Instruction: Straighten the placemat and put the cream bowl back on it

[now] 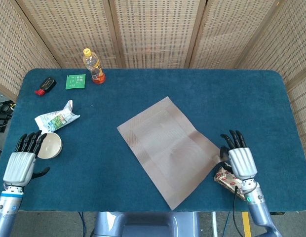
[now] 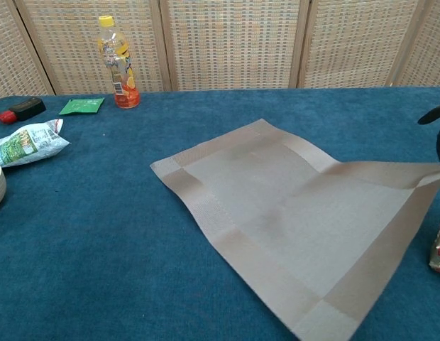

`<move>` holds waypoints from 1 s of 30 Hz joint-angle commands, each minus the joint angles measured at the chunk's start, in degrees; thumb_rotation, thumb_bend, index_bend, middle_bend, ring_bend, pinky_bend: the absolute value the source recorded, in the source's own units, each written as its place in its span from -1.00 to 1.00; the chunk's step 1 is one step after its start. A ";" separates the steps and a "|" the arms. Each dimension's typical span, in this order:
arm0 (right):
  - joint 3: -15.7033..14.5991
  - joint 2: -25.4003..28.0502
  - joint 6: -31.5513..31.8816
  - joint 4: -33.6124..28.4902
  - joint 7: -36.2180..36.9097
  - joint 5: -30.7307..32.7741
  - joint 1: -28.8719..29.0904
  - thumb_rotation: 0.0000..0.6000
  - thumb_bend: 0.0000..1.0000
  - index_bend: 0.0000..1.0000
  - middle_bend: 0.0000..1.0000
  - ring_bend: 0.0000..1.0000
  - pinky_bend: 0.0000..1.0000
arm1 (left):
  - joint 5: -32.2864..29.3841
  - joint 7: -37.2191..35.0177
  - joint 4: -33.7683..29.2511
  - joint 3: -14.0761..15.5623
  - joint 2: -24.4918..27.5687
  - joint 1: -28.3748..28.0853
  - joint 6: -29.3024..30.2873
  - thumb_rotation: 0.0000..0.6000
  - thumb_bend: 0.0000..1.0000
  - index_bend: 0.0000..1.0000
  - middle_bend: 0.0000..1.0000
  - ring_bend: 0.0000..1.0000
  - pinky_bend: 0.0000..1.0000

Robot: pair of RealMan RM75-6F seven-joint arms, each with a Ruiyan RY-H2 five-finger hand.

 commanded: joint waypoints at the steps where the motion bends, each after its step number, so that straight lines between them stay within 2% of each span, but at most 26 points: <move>1: 3.12 2.89 -5.36 1.34 -0.71 4.58 2.71 1.00 0.20 0.45 -0.45 -1.00 -0.80 | -0.33 -0.03 0.19 -0.14 -0.08 -0.09 -0.28 1.00 -0.84 -1.00 -1.00 -1.00 -1.00; 7: 7.02 4.84 -12.64 5.07 -4.77 10.45 7.02 1.00 0.20 0.44 -0.45 -1.00 -0.80 | -0.40 0.23 0.43 -0.10 -0.27 -0.27 -0.69 1.00 -0.84 -1.00 -1.00 -1.00 -1.00; 12: 8.62 5.17 -15.61 7.88 -6.97 13.50 9.24 1.00 0.15 0.37 -0.51 -1.00 -0.83 | -0.37 -0.10 0.58 -0.20 -0.30 -0.25 -0.55 1.00 -0.84 -1.00 -1.00 -1.00 -1.00; 15: 8.75 5.18 -14.08 8.67 -8.38 13.31 9.33 1.00 0.00 0.08 -0.77 -1.00 -0.94 | -0.38 -0.29 0.71 -0.24 -0.34 -0.27 -0.55 1.00 -0.84 -1.00 -1.00 -1.00 -1.00; 17: 8.87 5.49 -12.89 8.27 -9.44 13.61 8.92 1.00 -0.15 -0.23 -0.97 -1.00 -1.00 | -0.35 -0.44 0.76 -0.26 -0.35 -0.28 -0.54 1.00 -0.84 -1.00 -1.00 -1.00 -1.00; 22: 9.19 7.76 -8.79 2.79 -11.73 15.52 6.17 1.00 -0.39 -0.72 -1.00 -1.00 -1.00 | -0.20 -0.78 1.05 -0.27 -0.48 -0.39 -0.62 1.00 -0.84 -1.00 -1.00 -1.00 -1.00; 25: 8.71 8.84 -5.81 -0.15 -12.57 15.83 4.11 1.00 -0.45 -0.85 -1.00 -1.00 -1.00 | -0.11 -0.73 1.22 -0.25 -0.68 -0.47 -0.69 1.00 -0.84 -1.00 -1.00 -1.00 -1.00; 30: 6.56 9.56 0.15 -4.17 -8.55 13.24 -0.31 1.00 -0.49 -0.88 -1.00 -1.00 -1.00 | 0.42 -1.49 1.67 -0.49 -1.23 -0.82 -0.58 1.00 -0.85 -1.00 -1.00 -1.00 -1.00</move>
